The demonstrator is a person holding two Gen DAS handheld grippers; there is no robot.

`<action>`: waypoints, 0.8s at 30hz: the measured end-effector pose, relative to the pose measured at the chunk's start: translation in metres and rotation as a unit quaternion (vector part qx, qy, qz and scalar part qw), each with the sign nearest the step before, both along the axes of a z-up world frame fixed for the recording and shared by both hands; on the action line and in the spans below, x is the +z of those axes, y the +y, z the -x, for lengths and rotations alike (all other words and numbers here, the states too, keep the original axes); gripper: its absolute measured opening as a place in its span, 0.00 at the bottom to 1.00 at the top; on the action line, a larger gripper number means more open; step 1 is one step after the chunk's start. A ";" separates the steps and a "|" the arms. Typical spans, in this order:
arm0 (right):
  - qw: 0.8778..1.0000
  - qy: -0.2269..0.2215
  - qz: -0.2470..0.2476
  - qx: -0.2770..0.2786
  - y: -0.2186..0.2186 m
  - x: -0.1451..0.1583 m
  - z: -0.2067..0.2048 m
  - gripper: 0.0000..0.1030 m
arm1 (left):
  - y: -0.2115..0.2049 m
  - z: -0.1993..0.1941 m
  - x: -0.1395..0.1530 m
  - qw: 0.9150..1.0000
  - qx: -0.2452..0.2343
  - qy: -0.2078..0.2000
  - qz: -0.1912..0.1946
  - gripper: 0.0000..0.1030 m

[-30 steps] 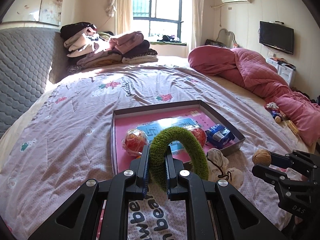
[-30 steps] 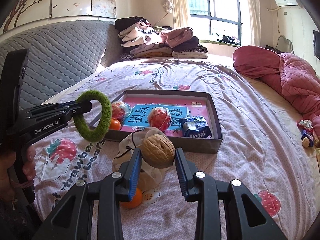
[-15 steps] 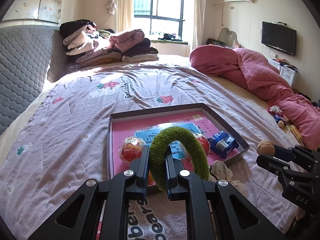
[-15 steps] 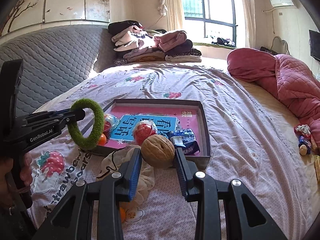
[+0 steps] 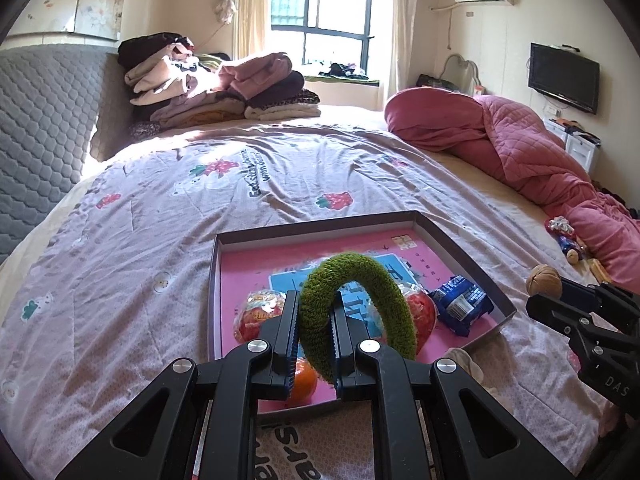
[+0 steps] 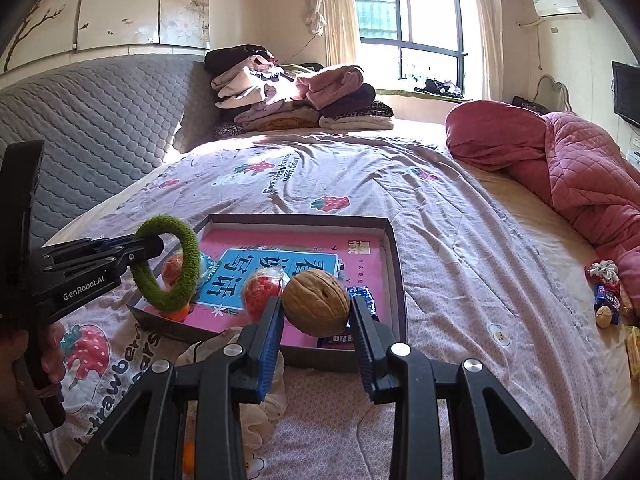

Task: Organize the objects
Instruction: 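Lift and carry the green ring and walnut over the tray with both tools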

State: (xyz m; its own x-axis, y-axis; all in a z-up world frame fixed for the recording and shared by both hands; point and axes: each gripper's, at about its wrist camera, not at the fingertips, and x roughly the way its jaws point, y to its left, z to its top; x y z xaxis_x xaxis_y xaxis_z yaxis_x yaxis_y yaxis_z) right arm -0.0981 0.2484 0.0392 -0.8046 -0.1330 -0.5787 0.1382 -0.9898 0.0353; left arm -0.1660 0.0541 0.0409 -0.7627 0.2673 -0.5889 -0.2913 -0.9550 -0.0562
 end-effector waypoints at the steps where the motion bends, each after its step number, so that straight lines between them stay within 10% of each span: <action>1: 1.000 0.001 -0.002 -0.001 0.000 0.000 0.001 0.33 | 0.001 0.002 0.000 1.000 -0.001 0.000 0.001 0.13; 24: 0.999 -0.025 -0.034 -0.008 -0.001 -0.017 0.041 0.33 | 0.008 0.020 -0.027 1.000 -0.003 -0.022 0.013 0.13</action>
State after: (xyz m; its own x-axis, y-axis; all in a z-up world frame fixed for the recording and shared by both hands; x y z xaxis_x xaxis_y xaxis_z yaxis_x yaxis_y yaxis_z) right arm -0.1390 0.2469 0.0220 -0.7765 -0.0798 -0.6251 0.1223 -0.9922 -0.0253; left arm -0.1860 0.0620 0.0138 -0.7341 0.2559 -0.6289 -0.2941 -0.9547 -0.0451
